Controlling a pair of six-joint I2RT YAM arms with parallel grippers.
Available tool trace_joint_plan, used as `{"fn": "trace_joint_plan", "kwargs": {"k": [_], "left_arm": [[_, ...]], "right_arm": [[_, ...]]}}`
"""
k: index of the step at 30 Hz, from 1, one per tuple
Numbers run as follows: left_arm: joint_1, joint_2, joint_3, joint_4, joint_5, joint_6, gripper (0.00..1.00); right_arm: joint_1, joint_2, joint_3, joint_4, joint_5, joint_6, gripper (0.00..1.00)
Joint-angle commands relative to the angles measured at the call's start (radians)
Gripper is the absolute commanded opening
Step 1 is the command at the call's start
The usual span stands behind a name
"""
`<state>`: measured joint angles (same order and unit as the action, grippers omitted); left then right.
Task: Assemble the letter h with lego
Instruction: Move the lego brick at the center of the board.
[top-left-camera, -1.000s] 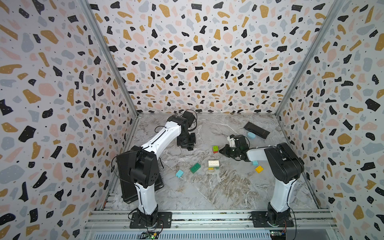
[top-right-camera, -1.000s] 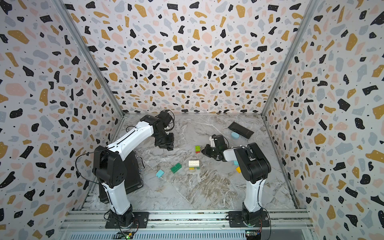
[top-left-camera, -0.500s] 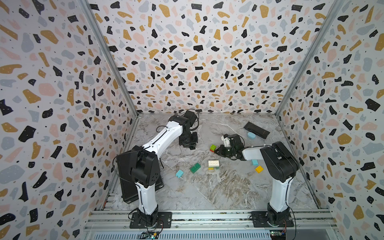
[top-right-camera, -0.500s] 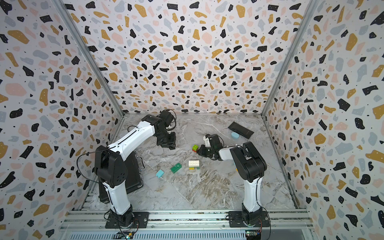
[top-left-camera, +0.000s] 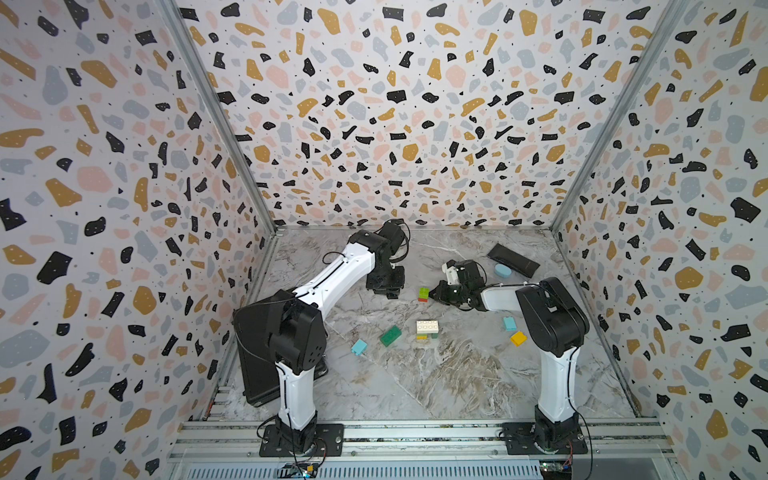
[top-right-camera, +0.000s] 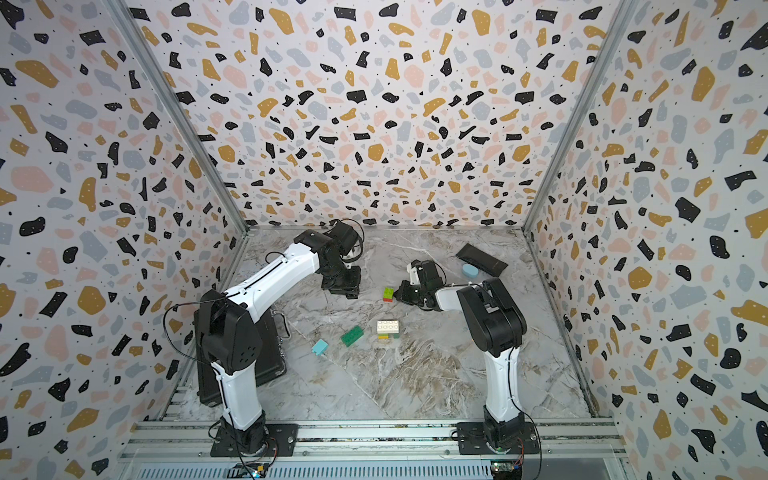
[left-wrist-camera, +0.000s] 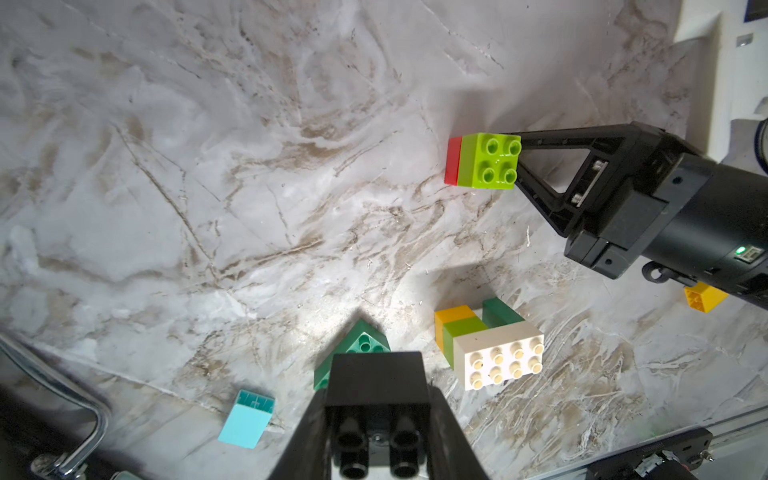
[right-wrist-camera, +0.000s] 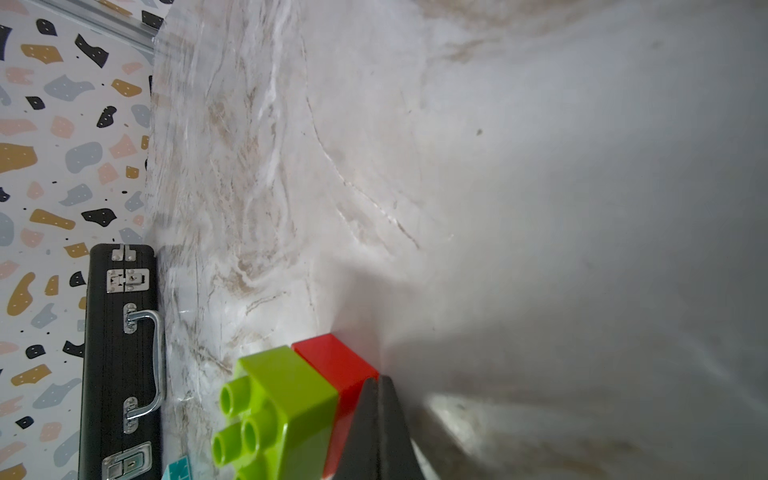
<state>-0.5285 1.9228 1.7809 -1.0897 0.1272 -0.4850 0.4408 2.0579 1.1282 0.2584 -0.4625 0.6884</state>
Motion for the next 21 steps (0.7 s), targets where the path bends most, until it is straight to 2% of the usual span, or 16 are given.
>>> {"fn": "trace_joint_plan", "kwargs": {"k": [1,7,17,21], "left_arm": [[0.002,-0.012,0.018,-0.01,-0.018,0.007,0.0],[0.004,-0.016,-0.007,-0.023,-0.037,-0.025,0.0],[0.009,-0.037,-0.034,-0.007,-0.026,-0.029,0.0],[0.01,-0.033,-0.027,-0.009,-0.024,-0.015,0.0]], "right_arm": [[0.032,0.034,0.005,-0.135,0.01,-0.026,0.0],[0.062,0.036,0.004,-0.143,0.014,0.003,0.0],[0.091,0.103,0.173,-0.282,0.034,-0.06,0.0],[0.094,0.137,0.232,-0.317,-0.019,-0.071,0.0]]}}
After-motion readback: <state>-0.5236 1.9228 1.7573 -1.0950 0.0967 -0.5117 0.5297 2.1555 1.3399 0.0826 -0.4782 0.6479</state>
